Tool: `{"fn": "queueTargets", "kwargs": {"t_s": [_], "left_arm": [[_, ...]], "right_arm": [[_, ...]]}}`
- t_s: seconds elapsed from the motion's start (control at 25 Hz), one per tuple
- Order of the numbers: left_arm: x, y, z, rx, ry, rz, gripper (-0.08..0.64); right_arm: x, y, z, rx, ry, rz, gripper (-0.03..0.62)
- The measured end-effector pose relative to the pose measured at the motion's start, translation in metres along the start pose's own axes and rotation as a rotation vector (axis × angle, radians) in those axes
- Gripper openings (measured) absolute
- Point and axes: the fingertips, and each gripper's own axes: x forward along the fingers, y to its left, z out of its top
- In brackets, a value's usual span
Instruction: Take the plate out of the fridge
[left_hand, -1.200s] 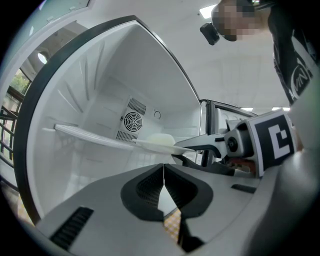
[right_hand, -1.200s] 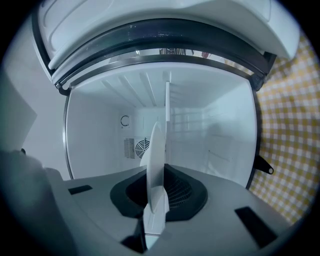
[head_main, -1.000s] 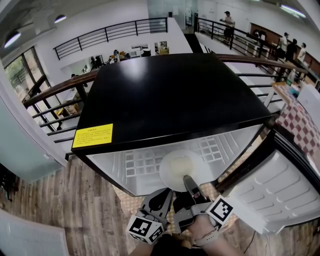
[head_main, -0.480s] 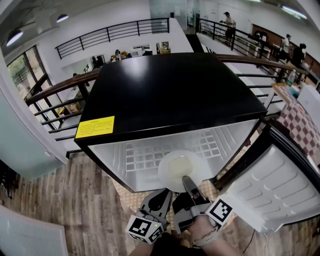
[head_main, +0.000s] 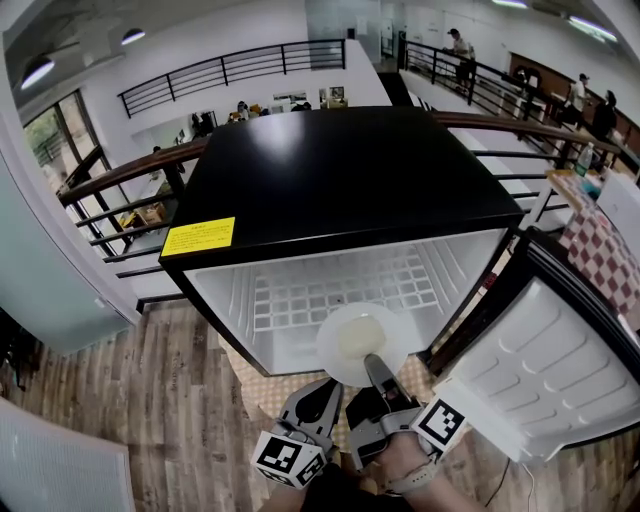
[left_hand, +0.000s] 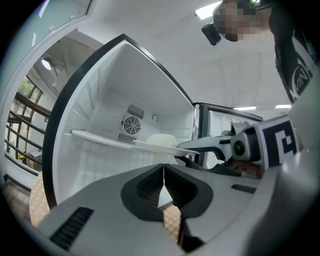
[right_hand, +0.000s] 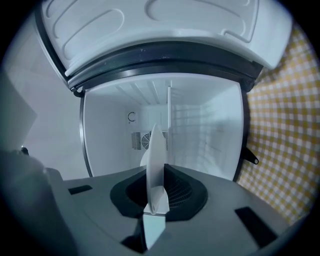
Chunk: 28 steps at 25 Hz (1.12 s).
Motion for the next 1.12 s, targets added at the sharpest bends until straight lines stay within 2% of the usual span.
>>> {"fn": "queueTargets", "kwargs": {"t_s": [1.12], "left_arm": [[-0.049, -0.053, 0.000, 0.031, -0.039, 0.102, 0.011]], "right_arm": [[-0.062, 0.006, -0.017, 0.017, 0.104, -0.002, 0.054]]}}
